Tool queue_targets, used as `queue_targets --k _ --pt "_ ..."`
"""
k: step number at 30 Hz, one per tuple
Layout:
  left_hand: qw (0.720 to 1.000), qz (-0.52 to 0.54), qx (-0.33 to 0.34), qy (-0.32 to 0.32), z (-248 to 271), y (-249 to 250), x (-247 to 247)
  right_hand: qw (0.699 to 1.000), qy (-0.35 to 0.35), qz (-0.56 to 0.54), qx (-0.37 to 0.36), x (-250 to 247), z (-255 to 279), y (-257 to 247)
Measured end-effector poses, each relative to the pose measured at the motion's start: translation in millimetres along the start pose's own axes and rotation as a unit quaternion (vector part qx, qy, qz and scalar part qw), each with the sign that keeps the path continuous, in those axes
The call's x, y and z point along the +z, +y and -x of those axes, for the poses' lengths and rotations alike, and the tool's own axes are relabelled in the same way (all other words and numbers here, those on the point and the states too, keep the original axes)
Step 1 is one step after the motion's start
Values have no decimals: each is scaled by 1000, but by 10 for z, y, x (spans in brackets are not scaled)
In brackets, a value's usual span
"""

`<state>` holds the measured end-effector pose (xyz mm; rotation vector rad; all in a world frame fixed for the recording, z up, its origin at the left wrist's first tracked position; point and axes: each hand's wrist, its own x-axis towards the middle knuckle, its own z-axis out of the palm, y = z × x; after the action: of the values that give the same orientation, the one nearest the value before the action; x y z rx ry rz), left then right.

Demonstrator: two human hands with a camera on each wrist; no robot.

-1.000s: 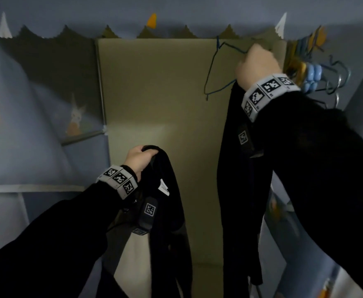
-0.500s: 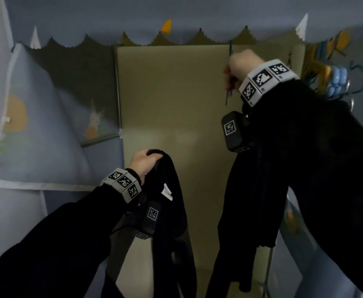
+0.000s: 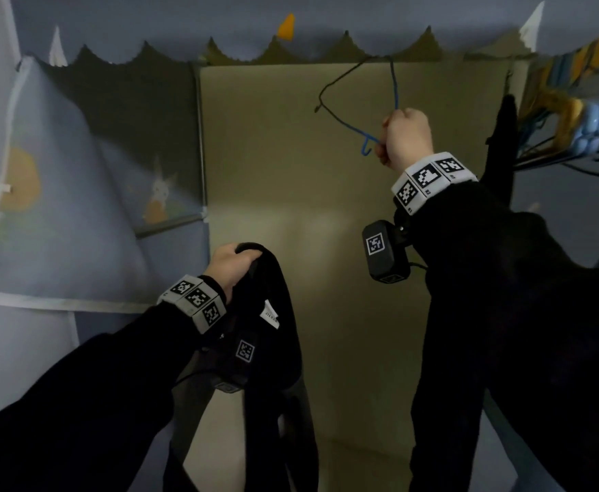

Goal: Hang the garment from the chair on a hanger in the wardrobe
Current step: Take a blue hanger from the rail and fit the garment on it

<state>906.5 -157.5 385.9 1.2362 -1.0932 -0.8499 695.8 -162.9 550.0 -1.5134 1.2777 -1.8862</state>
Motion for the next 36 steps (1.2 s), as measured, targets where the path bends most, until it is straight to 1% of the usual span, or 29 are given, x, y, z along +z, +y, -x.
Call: queue_targets --k 4,6,9,12,18,21,23,26,28,30,31,32,34,36 --pt "1000 -2 4 0 -74 -35 -40 996 63 17 -56 -14 3 26" --pt "1000 -3 2 3 -107 -61 -49 993 84 26 -81 -15 22 44" --pt "1000 -7 -2 5 -158 -125 -54 986 95 66 -117 -4 188 200" --pt "1000 -12 -10 4 -177 -182 -48 985 92 63 -130 23 373 424" --pt "999 -25 -23 15 -170 -285 -26 992 45 51 -110 31 690 947" --pt "999 -21 -31 16 -178 -321 -41 998 32 13 -62 13 869 1269" --pt "999 -13 -33 4 -179 -341 -32 999 16 -22 -25 2 998 1490" --pt "998 24 -23 -45 -25 -325 22 997 -32 -65 10 32 1237 1832" --pt "992 62 -40 -103 84 -362 81 991 -95 -92 34 72 1420 1993" --pt "983 73 -81 -148 165 -433 153 975 -177 -109 80 114 1579 2115" --pt "981 68 -96 -156 185 -479 196 963 -222 -107 107 137 1647 2151" --pt "981 53 -98 -157 190 -544 236 951 -264 -98 128 159 1708 2183" --pt "988 -17 -70 -138 183 -694 292 931 -325 -67 150 208 1808 2244" --pt "992 -51 -39 -113 183 -845 297 915 -370 -26 159 250 1896 2262"
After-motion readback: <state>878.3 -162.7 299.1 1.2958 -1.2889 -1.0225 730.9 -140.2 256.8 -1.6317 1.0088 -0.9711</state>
